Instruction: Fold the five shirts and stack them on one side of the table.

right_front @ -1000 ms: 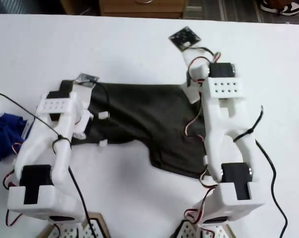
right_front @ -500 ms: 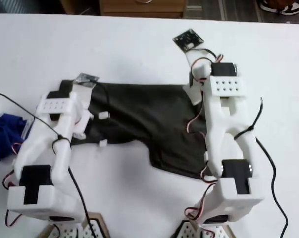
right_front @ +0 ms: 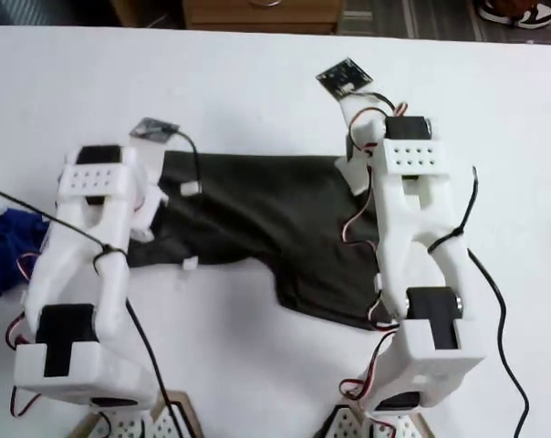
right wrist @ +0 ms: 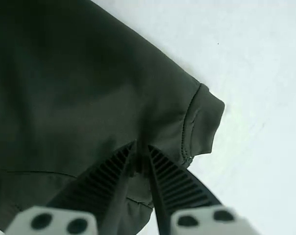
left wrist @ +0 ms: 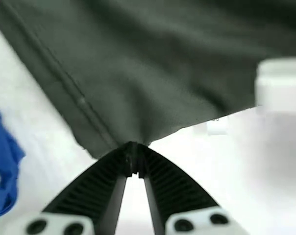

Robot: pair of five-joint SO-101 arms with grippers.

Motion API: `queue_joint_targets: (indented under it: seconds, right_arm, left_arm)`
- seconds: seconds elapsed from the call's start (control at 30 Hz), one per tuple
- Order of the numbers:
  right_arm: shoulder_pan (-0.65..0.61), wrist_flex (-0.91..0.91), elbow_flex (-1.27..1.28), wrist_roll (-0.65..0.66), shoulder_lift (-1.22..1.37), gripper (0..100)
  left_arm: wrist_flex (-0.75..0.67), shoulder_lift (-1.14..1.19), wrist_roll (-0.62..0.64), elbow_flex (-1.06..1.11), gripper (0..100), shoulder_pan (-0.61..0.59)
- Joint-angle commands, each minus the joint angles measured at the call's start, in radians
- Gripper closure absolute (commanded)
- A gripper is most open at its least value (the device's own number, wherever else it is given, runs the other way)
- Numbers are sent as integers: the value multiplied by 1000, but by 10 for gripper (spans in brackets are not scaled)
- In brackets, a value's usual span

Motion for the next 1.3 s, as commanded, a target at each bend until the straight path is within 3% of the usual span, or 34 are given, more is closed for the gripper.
queue_joint_targets:
  seconds: [0.0, 0.1, 0.2, 0.5, 0.7, 0.83, 1.03, 1.27]
  right_arm:
    - [-4, -39, -21, -5, -10, 980]
    - [-12, -64, -21, -5, -8, 980]
    - [-12, -93, -21, -6, -8, 980]
    - [31, -269, -89, 3, 139, 980]
    - [67, -236, -336, 12, 351, 980]
    - [68, -150, -516, 97, 524, 980]
    - [91, -25, -847, 107, 760, 980]
    - [197, 44, -1186, 109, 984, 980]
  left_arm:
    - [52, -46, 2, -99, 976, -11]
    - [64, -44, 11, -136, 976, -8]
    - [49, -40, 106, -150, 976, -5]
    - [-97, -38, 176, -59, 976, 89]
    - [-146, -38, 173, 7, 976, 58]
    - [-199, -38, 173, 44, 976, 28]
    - [-272, -38, 170, 116, 976, 8]
    - [-292, -38, 169, 131, 976, 3]
